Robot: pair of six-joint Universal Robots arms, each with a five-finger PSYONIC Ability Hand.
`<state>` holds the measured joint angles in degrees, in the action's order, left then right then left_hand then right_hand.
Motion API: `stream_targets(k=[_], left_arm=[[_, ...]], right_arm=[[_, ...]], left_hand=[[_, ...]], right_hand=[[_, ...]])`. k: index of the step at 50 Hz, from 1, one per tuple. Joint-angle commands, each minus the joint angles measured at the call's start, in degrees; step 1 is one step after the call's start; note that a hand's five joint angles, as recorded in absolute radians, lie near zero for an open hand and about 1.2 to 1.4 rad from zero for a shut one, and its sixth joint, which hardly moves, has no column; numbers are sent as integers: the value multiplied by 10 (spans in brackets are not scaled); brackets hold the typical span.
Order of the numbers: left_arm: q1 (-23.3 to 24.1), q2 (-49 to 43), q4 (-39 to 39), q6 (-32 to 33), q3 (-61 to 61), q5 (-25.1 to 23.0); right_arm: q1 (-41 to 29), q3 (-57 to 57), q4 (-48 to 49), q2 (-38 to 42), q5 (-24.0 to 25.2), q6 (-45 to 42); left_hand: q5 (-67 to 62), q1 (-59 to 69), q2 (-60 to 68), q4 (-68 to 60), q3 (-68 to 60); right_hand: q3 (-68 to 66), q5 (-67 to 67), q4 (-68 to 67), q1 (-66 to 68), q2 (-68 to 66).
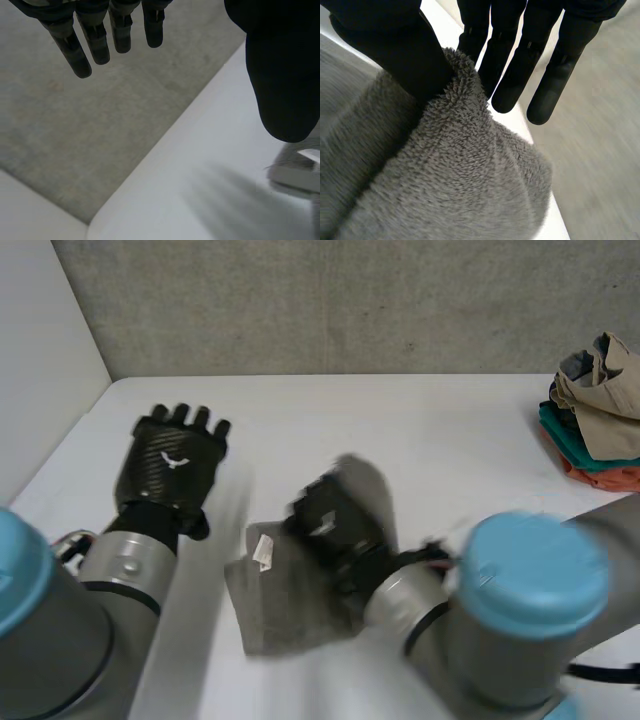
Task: Fold the laundry.
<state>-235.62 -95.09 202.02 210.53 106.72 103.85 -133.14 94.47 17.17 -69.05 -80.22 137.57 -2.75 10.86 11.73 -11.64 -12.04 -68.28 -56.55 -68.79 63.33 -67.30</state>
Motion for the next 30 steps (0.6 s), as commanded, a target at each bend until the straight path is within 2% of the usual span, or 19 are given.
stream_targets(k=[1, 5, 8, 12, 13, 17, 24, 30], left_arm=[[-38, 54, -1, -5, 25, 0], [-41, 55, 0, -21, 23, -2], [-40, 49, 0, -41, 12, -3], [-34, 28, 1, -59, -12, -7], [-24, 6, 1, -67, -26, -7], [36, -46, 1, -90, -75, -13], [84, -141, -4, -128, -145, -29], [104, -204, -50, -148, -174, -18]], right_arm=[[-106, -15, 23, 83, 72, -51], [-102, -11, 37, 80, 82, -10], [-76, -11, 39, 59, 71, 48], [8, 1, 33, -21, 60, 188], [35, 6, 28, -40, 58, 242], [81, 11, -17, -49, 56, 342], [159, -17, -126, -42, 46, 391], [159, -58, -160, 16, 49, 396]], left_hand=[[19, 0, -8, 7, 12], [19, 0, -8, 7, 12], [15, 4, -5, 4, 8], [15, 4, -5, 4, 8], [15, 4, -5, 4, 8], [15, 4, -5, 4, 8], [14, 5, -3, 2, 6], [-3, 22, 13, -14, -10]], right_hand=[[101, 84, 106, -51, 91], [583, 565, 588, -533, 573], [583, 565, 588, -533, 573], [583, 565, 588, -533, 573], [583, 565, 588, -533, 573], [583, 565, 588, -533, 573], [583, 565, 588, -533, 573], [583, 565, 588, -533, 573]])
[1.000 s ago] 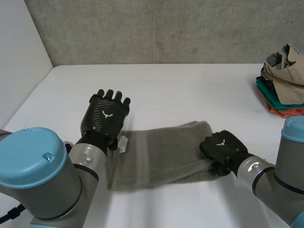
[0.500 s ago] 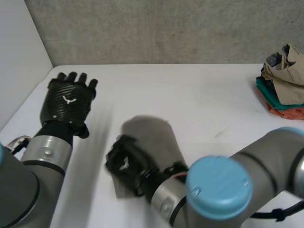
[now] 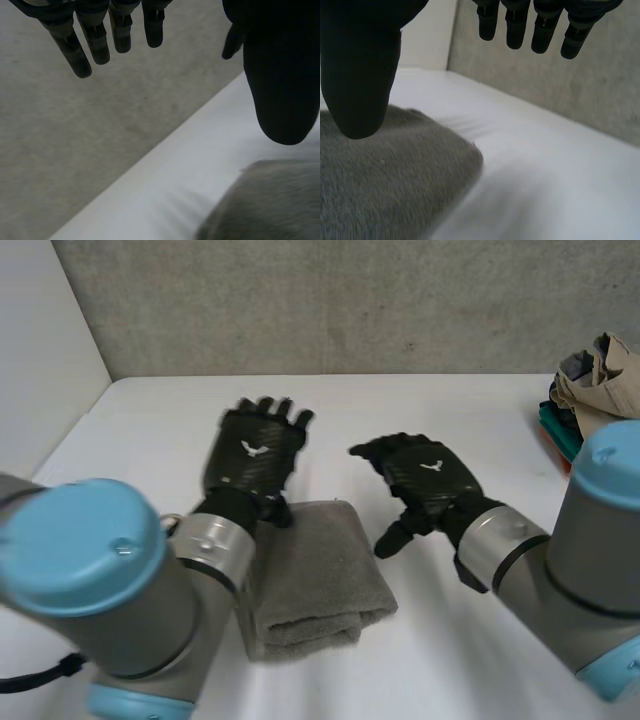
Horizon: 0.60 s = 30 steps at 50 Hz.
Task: Fold the laundry.
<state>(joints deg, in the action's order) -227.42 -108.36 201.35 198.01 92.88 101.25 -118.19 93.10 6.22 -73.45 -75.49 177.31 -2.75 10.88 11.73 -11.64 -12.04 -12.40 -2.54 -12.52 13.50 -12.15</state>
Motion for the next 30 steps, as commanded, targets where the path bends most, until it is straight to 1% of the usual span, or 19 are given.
stream_targets(k=[1, 2, 5, 6, 10, 17, 21, 24, 26, 30], left_arm=[[22, -76, -53, -23, -36, 14], [23, -82, -72, -20, -36, 30], [24, -86, -98, -19, -35, 63], [23, -86, -112, -18, -31, 84], [29, -85, -142, -18, -21, 110], [34, -79, -155, -4, 2, 115], [30, -85, -155, 22, 2, 117], [25, -90, -155, 56, 5, 118], [21, -92, -153, 80, 13, 118], [22, -91, -144, 96, 21, 117]], right_arm=[[9, -52, -54, 71, 3, 0], [9, -68, -64, 89, 5, -1], [9, -84, -80, 106, 10, -7], [8, -93, -88, 118, 14, -7], [-11, -113, -96, 144, 20, -7], [-53, -129, -96, 172, 25, -12], [-61, -136, -96, 194, 22, -23], [-63, -139, -94, 201, 19, -33], [-63, -144, -90, 209, 15, -50], [-63, -158, -96, 223, 2, -88]], left_hand=[[-5, 24, 15, -16, -12], [-5, 24, 15, -16, -12], [-5, 24, 15, -16, -12], [-5, 24, 15, -16, -12], [-3, 22, 13, -14, -10], [-3, 22, 13, -14, -10], [-3, 22, 13, -14, -10], [-7, 25, 17, -18, -14], [-7, 25, 17, -18, -14], [-7, 25, 17, -18, -14]], right_hand=[[24, 25, 25, -35, 22], [24, 25, 25, -35, 22], [24, 25, 25, -35, 22], [24, 25, 25, -35, 22], [24, 25, 25, -35, 22], [24, 25, 25, -35, 22], [24, 25, 25, -35, 22], [24, 25, 25, -35, 22], [24, 25, 25, -35, 22], [24, 25, 25, -35, 22]])
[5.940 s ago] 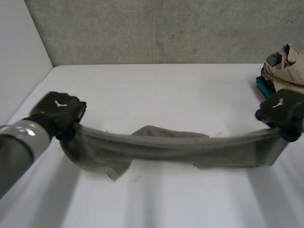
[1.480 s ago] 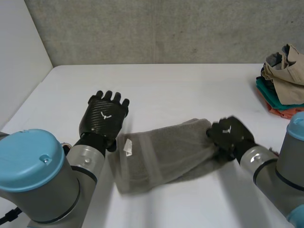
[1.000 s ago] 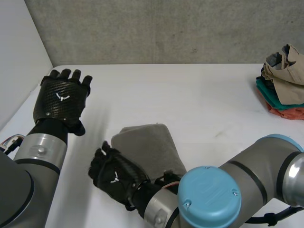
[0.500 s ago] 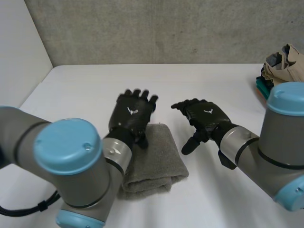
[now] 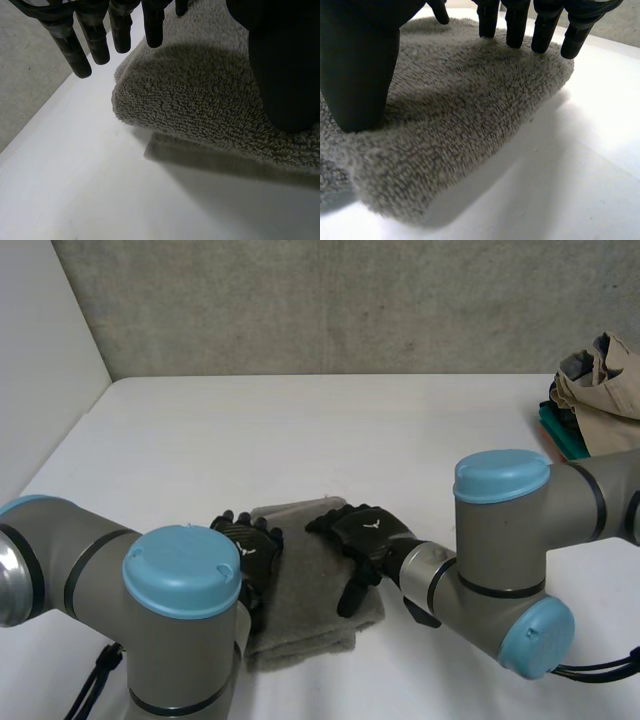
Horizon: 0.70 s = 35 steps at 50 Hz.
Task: Fold the laundry.
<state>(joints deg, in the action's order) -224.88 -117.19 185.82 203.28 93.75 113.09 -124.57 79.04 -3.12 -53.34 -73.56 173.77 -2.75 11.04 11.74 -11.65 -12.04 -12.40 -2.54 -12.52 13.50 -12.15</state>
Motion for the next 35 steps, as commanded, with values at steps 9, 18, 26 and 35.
stream_targets(k=[9, 18, 26, 35], left_arm=[[-5, 56, 18, 46, -3, -11], [-10, 150, 20, 33, -31, -71], [-72, 208, 19, -30, -10, -220], [-94, 208, 18, -90, -11, -293]], right_arm=[[-2, -8, 0, -35, -58, -114], [-21, 114, 117, -171, -69, -117], [-84, 265, 212, -200, -67, -141], [-119, 313, 332, -114, -73, -178]], left_hand=[[-7, 24, 17, -18, -14], [7, 10, 3, -4, 0], [7, 10, 3, -4, 0], [-3, 20, 13, -14, -10]], right_hand=[[24, 25, 25, -35, 22], [24, 25, 25, -35, 22], [24, 25, 25, -35, 22], [24, 25, 25, -35, 22]])
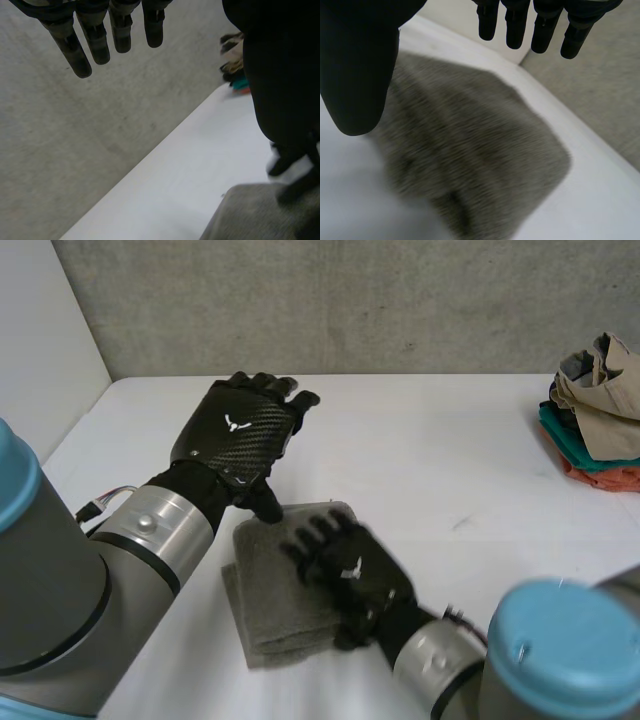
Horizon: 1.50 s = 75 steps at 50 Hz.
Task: Fold the laundry.
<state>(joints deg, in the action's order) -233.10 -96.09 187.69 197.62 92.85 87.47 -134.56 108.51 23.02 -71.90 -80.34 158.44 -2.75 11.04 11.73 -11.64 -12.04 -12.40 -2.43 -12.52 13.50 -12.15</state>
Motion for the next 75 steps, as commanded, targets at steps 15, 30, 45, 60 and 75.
stream_targets(k=[15, 30, 45, 60, 75], left_arm=[[-11, -16, 1, -36, 3, -39], [-11, -15, 5, -36, 12, -39], [-11, -9, 5, -36, 14, -38], [-12, -6, 6, -36, 13, -39], [-18, 10, 13, -36, 14, -40]], right_arm=[[-14, -44, 131, 147, -23, -63], [-12, -119, 125, 196, -24, -61], [-11, -190, 104, 231, -24, -60], [13, -254, 87, 244, -25, -56], [83, -290, 46, 217, 33, -53]], left_hand=[[-3, 20, 13, -14, -10], [-3, 20, 13, -14, -10], [-3, 20, 13, -14, -10], [-2, 19, 12, -13, -9], [0, 17, 10, -11, -7]], right_hand=[[-56, -56, -55, 45, -58], [-160, -160, -159, 149, -163], [-184, -183, -182, 173, -186], [-676, -676, -675, 665, -679], [-665, -665, -664, 654, -667]])
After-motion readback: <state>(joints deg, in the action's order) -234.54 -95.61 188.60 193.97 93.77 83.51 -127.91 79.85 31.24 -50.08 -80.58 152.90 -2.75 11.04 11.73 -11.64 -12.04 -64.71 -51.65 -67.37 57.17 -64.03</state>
